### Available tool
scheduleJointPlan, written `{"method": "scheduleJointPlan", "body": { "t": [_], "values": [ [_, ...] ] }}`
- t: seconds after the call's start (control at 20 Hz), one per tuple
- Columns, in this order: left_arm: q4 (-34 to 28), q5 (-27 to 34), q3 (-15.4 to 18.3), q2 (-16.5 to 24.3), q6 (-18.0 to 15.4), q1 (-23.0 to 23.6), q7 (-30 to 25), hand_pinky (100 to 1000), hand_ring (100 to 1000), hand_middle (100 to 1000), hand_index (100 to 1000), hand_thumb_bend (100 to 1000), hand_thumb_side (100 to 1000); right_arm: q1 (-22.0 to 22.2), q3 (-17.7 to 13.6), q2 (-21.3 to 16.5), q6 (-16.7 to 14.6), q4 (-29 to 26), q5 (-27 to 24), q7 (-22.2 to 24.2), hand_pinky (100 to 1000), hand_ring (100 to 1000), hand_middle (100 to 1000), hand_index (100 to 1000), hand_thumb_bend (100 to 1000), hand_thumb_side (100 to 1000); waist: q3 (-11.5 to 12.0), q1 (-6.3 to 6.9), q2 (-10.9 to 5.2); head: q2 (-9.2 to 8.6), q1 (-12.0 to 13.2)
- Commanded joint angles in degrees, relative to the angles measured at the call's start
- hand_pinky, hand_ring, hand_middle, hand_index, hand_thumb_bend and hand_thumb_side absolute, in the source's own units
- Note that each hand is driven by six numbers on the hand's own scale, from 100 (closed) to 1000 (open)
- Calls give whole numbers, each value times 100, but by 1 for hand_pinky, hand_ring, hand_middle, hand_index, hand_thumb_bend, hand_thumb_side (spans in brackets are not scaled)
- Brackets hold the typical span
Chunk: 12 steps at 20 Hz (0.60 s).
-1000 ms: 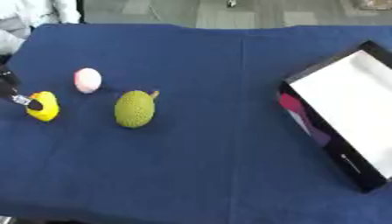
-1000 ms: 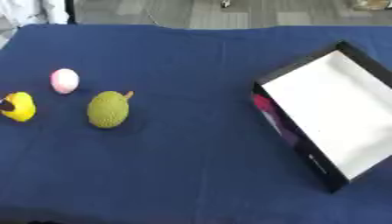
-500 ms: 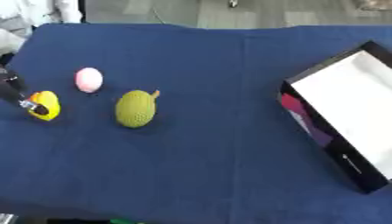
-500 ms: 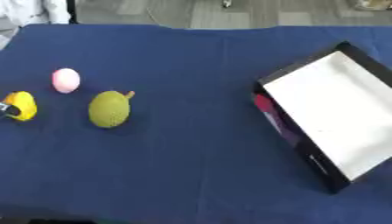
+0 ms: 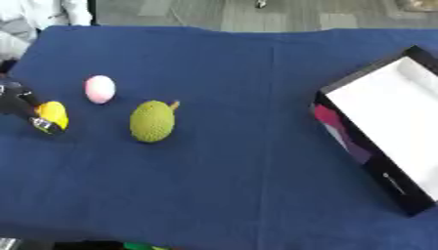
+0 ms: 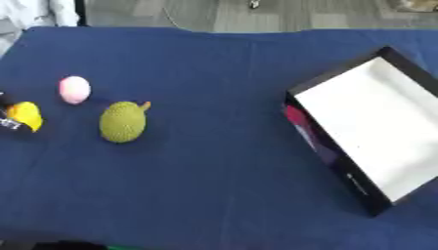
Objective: Pick up the objects with one hand, pass them to the other hand, and then place them into the box on the other side of the table.
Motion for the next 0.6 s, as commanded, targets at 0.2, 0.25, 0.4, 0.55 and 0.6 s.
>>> {"method": "scheduleJointPlan", "body": {
  "t": [0.2,0.25,0.4,0.55,0.6],
  "values": [
    [123,-177,-38,19,52,-151,-92,860,846,816,791,742,283,-33,-1,-164,-21,-44,55,60,1000,1000,1000,1000,100,626,-4,20,-22,33,10],
    [139,-197,-41,8,50,-157,-77,859,846,815,792,742,279,-33,3,-163,-23,-43,60,64,1000,1000,1000,1000,100,626,-3,19,-20,33,11],
    [176,-254,-39,-14,61,-164,-25,857,843,812,789,732,276,-32,5,-158,-29,-38,71,69,1000,1000,1000,1000,100,627,-1,16,-12,33,16],
    [203,-327,-35,-26,93,-171,57,848,832,800,778,662,215,-29,14,-153,-34,-35,90,79,1000,1000,1000,1000,100,628,3,13,-3,33,19],
    [211,-360,-33,-34,111,-174,97,846,829,796,774,636,203,-30,19,-150,-36,-33,98,84,1000,1000,1000,1000,100,628,4,11,0,33,18]
  ]
}}
